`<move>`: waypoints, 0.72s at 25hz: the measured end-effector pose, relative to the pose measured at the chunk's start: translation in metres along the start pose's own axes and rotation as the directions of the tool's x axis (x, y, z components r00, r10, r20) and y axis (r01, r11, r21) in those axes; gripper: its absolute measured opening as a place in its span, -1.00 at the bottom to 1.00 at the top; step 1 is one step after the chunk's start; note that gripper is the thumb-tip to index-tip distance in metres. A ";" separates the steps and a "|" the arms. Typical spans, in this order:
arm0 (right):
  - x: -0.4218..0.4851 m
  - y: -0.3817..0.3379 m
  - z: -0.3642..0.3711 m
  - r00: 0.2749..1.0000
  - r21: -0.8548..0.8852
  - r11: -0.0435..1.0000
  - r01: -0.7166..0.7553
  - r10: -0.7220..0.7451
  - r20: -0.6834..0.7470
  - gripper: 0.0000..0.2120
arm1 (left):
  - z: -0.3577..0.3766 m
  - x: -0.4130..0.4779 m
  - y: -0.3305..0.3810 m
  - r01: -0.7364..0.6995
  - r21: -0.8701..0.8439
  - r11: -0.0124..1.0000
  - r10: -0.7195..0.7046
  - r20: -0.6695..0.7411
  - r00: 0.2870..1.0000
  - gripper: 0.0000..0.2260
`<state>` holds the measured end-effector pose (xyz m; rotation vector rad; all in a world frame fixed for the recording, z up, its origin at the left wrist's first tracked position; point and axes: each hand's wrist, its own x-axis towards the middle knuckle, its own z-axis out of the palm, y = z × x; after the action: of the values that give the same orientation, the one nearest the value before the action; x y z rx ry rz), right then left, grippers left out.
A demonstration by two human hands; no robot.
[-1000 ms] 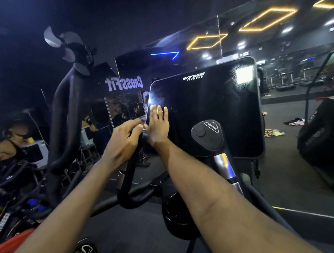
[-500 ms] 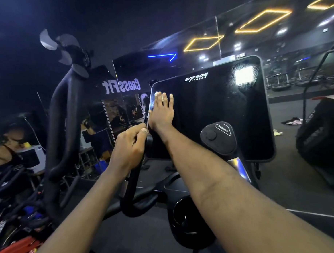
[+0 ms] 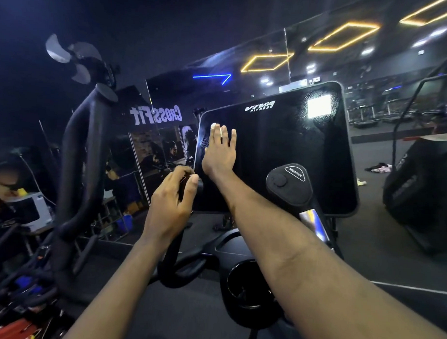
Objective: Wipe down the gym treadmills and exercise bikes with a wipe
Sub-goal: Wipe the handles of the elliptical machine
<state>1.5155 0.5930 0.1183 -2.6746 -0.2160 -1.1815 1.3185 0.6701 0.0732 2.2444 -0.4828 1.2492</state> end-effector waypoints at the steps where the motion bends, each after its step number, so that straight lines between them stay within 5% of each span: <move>1: -0.003 0.001 0.001 1.000 -0.008 1.000 0.021 -0.021 0.009 -0.38 | 0.000 -0.004 -0.002 0.021 -0.003 1.000 -0.021 0.003 1.000 -0.79; 6: 0.021 0.007 -0.011 0.999 -0.005 0.999 -0.048 0.049 0.024 -0.35 | 0.000 -0.010 -0.009 0.033 0.010 0.999 -0.033 0.010 0.999 -0.63; 11: 0.017 0.004 -0.005 0.997 -0.067 0.996 0.054 -0.051 0.051 -0.40 | 0.001 -0.011 -0.009 0.031 -0.003 1.000 -0.031 0.006 0.999 -0.61; 18: -0.033 0.018 -0.004 0.999 0.039 0.999 -0.026 0.025 0.020 -0.36 | -0.001 -0.012 -0.005 0.046 0.019 0.999 -0.046 0.011 0.999 -0.59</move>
<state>1.4950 0.5730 0.0944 -2.6482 -0.2053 -1.1331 1.3142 0.6756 0.0622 2.2666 -0.4235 1.2230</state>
